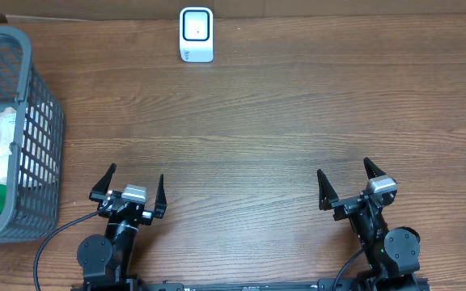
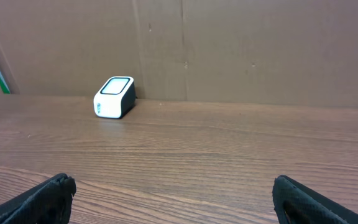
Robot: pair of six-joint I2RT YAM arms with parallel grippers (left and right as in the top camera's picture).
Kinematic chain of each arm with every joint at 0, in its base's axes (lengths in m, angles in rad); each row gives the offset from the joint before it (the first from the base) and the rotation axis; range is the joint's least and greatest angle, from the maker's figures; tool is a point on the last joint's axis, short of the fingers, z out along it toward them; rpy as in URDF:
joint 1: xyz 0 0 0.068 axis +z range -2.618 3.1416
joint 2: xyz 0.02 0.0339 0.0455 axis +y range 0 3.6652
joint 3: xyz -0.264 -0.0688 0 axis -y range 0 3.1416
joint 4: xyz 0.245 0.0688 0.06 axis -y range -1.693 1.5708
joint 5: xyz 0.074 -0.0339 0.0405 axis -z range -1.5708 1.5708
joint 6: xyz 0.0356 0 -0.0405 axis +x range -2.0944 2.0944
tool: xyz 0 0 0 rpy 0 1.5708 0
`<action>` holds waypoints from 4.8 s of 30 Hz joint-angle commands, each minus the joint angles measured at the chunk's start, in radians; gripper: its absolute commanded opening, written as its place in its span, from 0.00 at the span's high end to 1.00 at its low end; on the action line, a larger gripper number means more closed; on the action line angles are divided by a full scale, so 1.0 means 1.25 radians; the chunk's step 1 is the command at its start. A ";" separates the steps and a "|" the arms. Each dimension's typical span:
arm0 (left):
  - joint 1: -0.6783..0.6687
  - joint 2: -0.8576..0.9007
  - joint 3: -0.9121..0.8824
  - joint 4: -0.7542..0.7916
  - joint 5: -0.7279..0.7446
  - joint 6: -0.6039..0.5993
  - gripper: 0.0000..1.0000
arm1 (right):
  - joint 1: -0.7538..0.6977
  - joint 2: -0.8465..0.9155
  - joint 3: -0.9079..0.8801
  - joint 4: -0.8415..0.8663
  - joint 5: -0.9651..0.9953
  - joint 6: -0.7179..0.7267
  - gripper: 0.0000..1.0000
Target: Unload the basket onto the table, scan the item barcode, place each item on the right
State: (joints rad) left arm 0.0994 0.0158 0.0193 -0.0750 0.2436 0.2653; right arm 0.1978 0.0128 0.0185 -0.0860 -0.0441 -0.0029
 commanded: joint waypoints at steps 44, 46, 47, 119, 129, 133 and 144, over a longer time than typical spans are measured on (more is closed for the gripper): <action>-0.002 -0.009 -0.005 0.004 0.010 0.006 0.01 | 0.003 -0.008 -0.008 0.004 0.007 0.001 0.00; -0.002 -0.009 -0.005 0.004 0.014 0.000 0.01 | 0.003 -0.008 -0.008 0.004 0.007 0.001 0.00; -0.002 -0.009 -0.005 0.005 0.018 -0.011 0.01 | 0.003 -0.008 -0.008 0.004 0.007 0.001 0.00; 0.454 1.193 1.505 -1.038 -0.195 -0.525 0.01 | 0.003 -0.008 -0.008 0.004 0.007 0.001 0.00; 0.579 1.311 1.422 -1.047 -0.243 -0.554 0.00 | 0.003 -0.008 -0.008 0.004 0.007 0.001 0.00; 0.608 1.348 1.378 -1.041 -0.250 -0.554 0.00 | 0.003 -0.008 -0.008 0.004 0.007 0.001 0.00; 0.622 1.383 1.154 -0.871 -0.311 -0.507 0.00 | 0.003 -0.008 -0.008 0.004 0.007 0.001 0.00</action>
State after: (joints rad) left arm 0.8722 1.7245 1.5185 -1.2018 -0.1123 -0.4072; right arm 0.1982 0.0128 0.0185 -0.0864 -0.0444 -0.0029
